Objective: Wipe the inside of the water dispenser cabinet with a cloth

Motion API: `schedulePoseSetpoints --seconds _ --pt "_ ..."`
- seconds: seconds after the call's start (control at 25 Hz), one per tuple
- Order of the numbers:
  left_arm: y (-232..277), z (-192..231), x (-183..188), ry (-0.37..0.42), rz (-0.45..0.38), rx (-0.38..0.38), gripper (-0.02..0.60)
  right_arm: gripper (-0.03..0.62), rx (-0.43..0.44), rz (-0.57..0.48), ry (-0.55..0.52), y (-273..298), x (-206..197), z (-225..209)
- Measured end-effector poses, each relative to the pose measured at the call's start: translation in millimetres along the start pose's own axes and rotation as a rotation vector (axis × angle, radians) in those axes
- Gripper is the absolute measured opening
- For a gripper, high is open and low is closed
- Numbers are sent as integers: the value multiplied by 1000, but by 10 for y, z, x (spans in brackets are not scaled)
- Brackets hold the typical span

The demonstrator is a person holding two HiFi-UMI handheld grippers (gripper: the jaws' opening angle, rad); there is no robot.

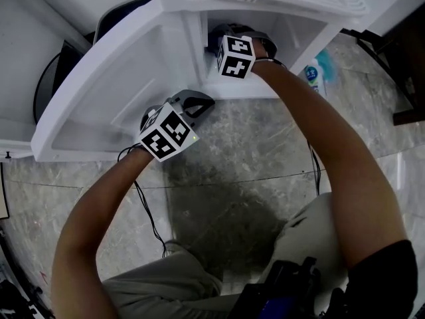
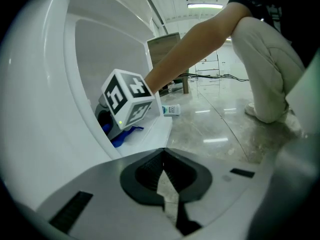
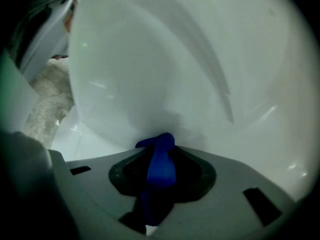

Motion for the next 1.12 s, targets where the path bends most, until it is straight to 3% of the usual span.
schedulePoseSetpoints --seconds 0.28,0.72,1.0,1.12 --pt "82 70 141 34 -7 45 6 94 182 -128 85 -547 -52 326" --pt "216 39 727 156 -79 115 13 94 233 -248 425 -1623 -509 446" --pt "403 -142 1116 298 -158 74 285 94 268 -309 578 -2043 -701 525" --pt "450 -205 1252 354 -173 71 316 94 301 -356 637 -2114 -680 539"
Point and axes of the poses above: the fingertips, and each gripper's own axes: y forward along the fingers, z to its left, x out of its top, the point moved 10 cm from there along -y, backward along the fingers, and after that the axes turned 8 degrees about x, right-handed, at the moved point
